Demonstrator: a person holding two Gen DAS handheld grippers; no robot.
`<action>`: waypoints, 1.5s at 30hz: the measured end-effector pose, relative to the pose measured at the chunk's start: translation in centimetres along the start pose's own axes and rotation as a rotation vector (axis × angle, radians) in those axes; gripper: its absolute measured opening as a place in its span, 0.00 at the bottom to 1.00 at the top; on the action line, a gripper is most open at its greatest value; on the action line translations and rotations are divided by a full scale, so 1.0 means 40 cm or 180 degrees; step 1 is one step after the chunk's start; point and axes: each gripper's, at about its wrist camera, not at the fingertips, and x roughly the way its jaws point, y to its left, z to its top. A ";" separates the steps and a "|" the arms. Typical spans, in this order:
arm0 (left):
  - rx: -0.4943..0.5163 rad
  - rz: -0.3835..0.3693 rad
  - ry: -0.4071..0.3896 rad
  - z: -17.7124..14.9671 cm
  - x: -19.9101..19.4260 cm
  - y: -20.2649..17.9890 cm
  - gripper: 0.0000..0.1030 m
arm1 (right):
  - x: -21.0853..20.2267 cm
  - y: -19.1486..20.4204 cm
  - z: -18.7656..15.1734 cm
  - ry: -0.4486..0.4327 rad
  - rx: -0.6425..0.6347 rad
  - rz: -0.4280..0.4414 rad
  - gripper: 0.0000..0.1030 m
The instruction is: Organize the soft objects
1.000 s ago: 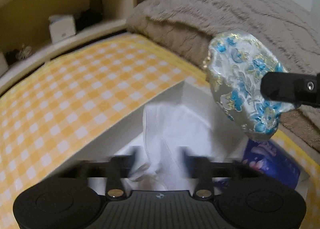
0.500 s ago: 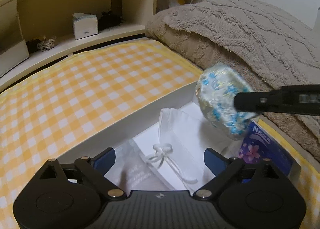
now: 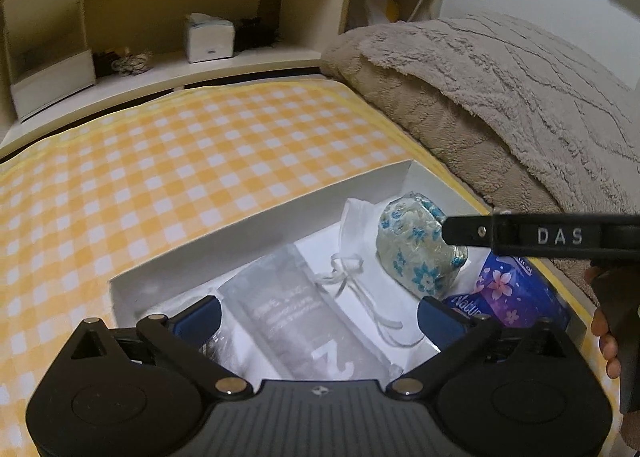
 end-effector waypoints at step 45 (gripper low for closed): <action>-0.0528 0.0699 -0.0923 -0.215 -0.721 0.017 1.00 | -0.654 0.128 -0.191 -0.0796 -0.0420 0.0570 1.00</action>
